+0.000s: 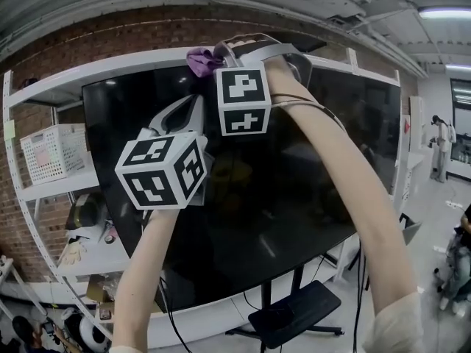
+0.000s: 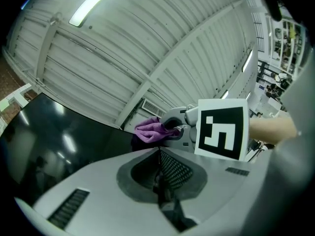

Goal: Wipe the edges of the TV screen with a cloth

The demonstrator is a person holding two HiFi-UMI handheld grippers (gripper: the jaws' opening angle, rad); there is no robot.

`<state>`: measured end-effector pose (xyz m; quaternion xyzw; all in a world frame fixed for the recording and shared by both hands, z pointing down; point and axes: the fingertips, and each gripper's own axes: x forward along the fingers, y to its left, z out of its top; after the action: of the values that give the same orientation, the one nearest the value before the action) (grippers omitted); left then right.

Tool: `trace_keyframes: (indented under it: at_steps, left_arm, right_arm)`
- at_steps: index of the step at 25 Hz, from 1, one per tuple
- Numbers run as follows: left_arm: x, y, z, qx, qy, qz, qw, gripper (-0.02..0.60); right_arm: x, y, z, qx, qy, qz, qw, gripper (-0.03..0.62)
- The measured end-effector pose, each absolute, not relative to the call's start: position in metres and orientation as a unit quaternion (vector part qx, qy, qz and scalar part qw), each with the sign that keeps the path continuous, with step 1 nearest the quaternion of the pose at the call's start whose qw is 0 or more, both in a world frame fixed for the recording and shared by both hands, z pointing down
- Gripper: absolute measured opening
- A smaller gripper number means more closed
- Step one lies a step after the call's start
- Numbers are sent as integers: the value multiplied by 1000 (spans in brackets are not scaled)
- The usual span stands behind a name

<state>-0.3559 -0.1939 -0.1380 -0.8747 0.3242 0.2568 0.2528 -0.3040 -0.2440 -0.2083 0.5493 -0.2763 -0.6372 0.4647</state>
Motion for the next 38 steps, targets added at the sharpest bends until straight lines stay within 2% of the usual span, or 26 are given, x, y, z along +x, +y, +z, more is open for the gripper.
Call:
trace_keyframes:
  at_steps: [4,9,14,22,34,38]
  left_arm:
    - [-330,-183,-152,-864,310,292,267,21]
    - [-279,-176,-160,-871,286,304,260,21]
    - [-211,-174,-155,-885,246,325,223,21]
    - [-110,-160,-165,-863,260,336,274,21]
    - [-14,-169,-168,-876,243,318,270,21]
    - [12,-174,-156,-889,219,322,243,21]
  right_arm:
    - [-283,-240,-208,548,-261,-643,467,49]
    - [-223,-235,-210,548,-233,-638,488,49]
    - [-166,-233,-205,536,-237,-645,490,49]
    - [-77,-232,-208,523,-254,-642,500,49]
    - [27,-231,-209,535,-286,-630,486,49]
    - [57,-228,-210,543,-272,-633,480,49]
